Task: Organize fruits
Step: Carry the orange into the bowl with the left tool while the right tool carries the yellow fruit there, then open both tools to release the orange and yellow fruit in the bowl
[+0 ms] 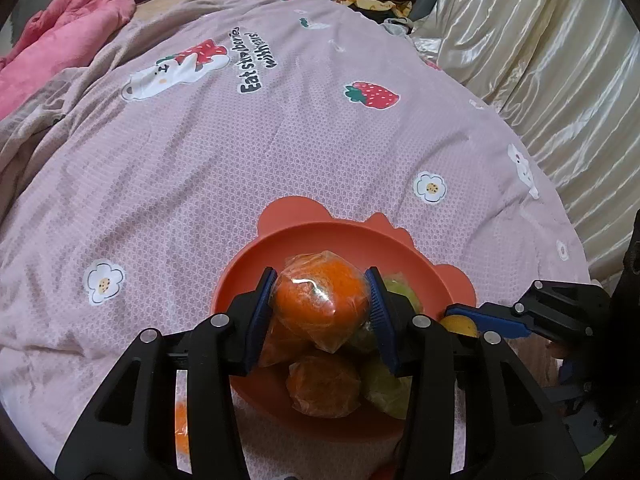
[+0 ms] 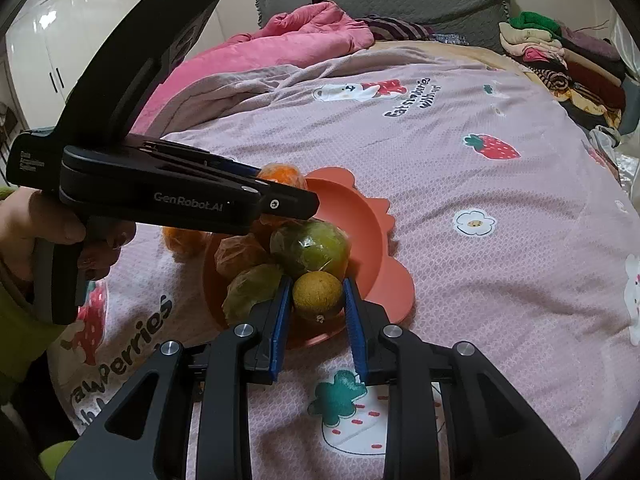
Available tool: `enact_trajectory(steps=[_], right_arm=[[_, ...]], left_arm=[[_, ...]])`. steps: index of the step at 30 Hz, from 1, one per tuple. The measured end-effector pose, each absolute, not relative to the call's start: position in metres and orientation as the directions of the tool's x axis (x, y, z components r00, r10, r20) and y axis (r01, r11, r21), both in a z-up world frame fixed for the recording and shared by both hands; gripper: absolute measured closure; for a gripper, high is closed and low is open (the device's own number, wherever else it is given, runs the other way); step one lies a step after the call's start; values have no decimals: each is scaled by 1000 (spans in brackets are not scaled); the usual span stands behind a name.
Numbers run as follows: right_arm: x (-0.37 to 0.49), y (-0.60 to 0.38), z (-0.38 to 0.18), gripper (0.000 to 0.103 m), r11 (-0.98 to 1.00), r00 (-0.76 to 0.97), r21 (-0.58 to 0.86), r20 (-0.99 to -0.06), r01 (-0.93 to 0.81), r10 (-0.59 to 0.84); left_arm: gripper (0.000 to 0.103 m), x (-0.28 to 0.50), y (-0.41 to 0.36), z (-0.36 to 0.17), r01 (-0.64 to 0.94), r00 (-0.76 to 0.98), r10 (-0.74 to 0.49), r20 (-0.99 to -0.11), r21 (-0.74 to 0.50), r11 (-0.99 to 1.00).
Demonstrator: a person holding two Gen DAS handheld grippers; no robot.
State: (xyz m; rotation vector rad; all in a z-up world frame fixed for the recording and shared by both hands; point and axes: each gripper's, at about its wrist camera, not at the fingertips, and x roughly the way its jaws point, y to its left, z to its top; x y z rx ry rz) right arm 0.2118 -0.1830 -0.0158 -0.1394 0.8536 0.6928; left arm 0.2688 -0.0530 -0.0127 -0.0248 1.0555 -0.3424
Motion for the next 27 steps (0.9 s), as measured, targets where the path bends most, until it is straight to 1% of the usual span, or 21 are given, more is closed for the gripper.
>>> enact_trajectory(steps=[17,25,27], right_arm=[[214,-192,-10,77,792,481,169,-714,-586,508],[211,-197,-5,71,796,490,164,-710,-583,506],[211,-198,-4,71,797,493,164,-708,-582,505]], left_arm=[[67,269,-52,-13,259,448,-290,-845,-188,947],[67,269,-52,-13,263,450,-290,-845,-185,947],[66,269,-51,-13,263,450,-292,-844,-187,947]])
